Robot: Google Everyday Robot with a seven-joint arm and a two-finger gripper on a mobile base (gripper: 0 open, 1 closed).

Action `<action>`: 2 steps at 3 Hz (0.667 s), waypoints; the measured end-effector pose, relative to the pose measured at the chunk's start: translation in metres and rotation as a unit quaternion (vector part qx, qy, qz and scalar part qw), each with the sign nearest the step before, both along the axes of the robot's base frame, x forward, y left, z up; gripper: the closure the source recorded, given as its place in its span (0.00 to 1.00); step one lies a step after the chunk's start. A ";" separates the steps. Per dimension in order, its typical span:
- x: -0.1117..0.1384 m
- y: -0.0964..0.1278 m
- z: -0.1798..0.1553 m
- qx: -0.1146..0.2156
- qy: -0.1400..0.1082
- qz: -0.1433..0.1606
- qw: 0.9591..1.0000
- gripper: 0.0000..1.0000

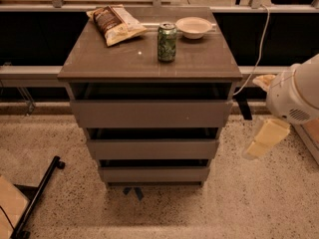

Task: Open bottom drawer

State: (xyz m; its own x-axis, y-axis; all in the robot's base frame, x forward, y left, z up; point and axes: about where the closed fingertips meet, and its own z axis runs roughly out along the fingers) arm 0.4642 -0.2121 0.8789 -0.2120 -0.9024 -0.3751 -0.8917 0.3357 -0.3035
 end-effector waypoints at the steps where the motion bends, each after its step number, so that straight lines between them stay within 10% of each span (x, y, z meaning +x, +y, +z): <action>1: 0.017 0.003 -0.044 0.023 -0.010 -0.007 1.000 0.00; 2: 0.042 0.019 -0.102 0.051 0.002 -0.005 0.999 0.00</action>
Offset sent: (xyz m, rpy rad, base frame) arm 0.0675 0.0379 -0.1668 0.1636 0.0406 0.0006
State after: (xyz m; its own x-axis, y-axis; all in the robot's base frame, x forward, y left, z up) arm 0.5058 -0.1927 0.7771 -0.2221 -0.8577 -0.4638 -0.8896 0.3729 -0.2638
